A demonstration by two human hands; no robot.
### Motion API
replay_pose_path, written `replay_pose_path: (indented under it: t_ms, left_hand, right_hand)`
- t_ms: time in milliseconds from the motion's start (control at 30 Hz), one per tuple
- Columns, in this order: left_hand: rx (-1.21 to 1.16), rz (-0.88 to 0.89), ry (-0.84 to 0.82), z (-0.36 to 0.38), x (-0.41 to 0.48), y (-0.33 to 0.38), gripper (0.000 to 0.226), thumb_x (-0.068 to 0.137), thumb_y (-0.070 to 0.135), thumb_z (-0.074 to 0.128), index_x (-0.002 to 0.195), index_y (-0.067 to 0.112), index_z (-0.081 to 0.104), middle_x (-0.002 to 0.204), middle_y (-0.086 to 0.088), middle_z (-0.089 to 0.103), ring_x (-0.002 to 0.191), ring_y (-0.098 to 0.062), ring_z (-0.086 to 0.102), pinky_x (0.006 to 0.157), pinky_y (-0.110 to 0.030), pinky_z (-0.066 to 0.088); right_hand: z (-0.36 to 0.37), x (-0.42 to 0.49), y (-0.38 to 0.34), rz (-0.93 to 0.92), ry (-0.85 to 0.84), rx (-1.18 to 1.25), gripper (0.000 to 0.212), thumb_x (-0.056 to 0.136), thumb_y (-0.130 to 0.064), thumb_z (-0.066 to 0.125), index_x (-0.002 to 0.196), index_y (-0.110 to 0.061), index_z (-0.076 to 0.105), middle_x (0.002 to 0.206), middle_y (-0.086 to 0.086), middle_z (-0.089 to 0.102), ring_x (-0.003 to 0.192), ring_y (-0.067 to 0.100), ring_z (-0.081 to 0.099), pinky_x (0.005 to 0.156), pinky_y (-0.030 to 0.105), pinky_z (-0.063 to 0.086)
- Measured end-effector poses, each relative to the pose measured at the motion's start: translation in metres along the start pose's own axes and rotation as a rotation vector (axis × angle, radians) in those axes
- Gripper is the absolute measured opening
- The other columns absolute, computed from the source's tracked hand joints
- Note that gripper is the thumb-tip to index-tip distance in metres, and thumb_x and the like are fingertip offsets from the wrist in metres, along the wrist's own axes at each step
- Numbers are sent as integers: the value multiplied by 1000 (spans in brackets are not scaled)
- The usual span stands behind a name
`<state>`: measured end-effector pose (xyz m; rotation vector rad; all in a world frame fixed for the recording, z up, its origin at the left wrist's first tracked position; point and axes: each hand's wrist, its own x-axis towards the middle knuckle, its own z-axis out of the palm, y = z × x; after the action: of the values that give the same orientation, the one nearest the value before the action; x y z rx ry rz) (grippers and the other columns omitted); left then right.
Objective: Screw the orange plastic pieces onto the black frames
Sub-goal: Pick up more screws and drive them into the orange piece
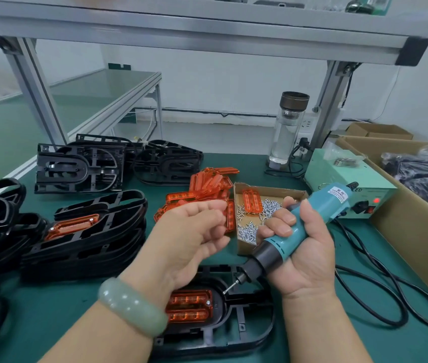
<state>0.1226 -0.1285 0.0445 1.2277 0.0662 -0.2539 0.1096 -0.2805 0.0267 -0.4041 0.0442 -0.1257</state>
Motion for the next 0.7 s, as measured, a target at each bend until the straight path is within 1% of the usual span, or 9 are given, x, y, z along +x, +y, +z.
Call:
replay_pose_path:
  t_ms: [67,133,200,300,367,500,600,667,700]
  left_hand:
    - [10,12,1,-14,-11,-3,28,83,-1,62,75,21,77,63,2,61,57,-8,59,61,-25,54]
    - [8,36,10,-25,-21,-6,27,79,0,65,72,25,76,60,2,59,56,-7,57,60,-24,54]
    - [3,65,21,-33,-30,-9,16,67,11,71,72,24,76,61,2,59,56,-7,57,60,-23,54]
    - [-12,92,59,-43,-39,-14,17,60,23,68,75,22,76,65,0,64,57,-8,60,57,-23,54]
    - [-39,96,79,-46,-42,-17,17,61,21,67,75,20,76,69,-4,68,57,-10,62,55,-24,54]
    - [-116,55,84,-46,-45,-22,17,60,9,67,72,15,76,71,-7,69,58,-13,65,54,-25,55]
    - [-152,28,70,-46,-44,-23,19,56,7,70,73,14,77,72,-8,69,58,-14,65,55,-25,55]
    - [-158,14,65,-45,-44,-23,23,53,9,72,75,14,77,73,-8,69,58,-14,65,55,-25,55]
    - [-156,3,65,-44,-45,-24,23,52,10,73,75,14,77,72,-8,69,57,-13,64,54,-25,55]
  right_hand:
    - [1,-1,2,-5,3,-1,11,80,-27,57,85,-17,55,57,-9,43,41,4,42,46,18,43]
    - [3,-1,4,-7,3,-8,11,81,-27,57,84,-17,55,57,-8,43,41,5,42,46,19,43]
    - [4,-2,6,-11,7,-14,10,80,-26,57,83,-17,55,57,-8,44,41,5,42,46,19,43]
    - [5,-4,10,-41,32,-30,9,80,-25,57,83,-17,55,57,-7,44,41,5,42,46,19,43]
    - [6,-4,13,-78,55,-25,9,80,-25,58,83,-18,54,58,-8,45,42,5,43,47,18,44]
    - [9,-4,15,-147,69,19,9,79,-25,59,84,-19,54,59,-9,45,44,4,44,50,17,45]
    - [9,-5,15,-200,72,13,9,79,-25,60,83,-20,53,60,-10,45,45,4,44,52,17,45]
    - [10,-6,15,-243,81,-4,8,79,-24,61,74,-21,57,61,-10,46,46,4,45,53,18,46]
    - [10,-7,16,-262,88,-13,13,79,-24,62,67,-21,60,61,-10,46,46,4,45,53,18,47]
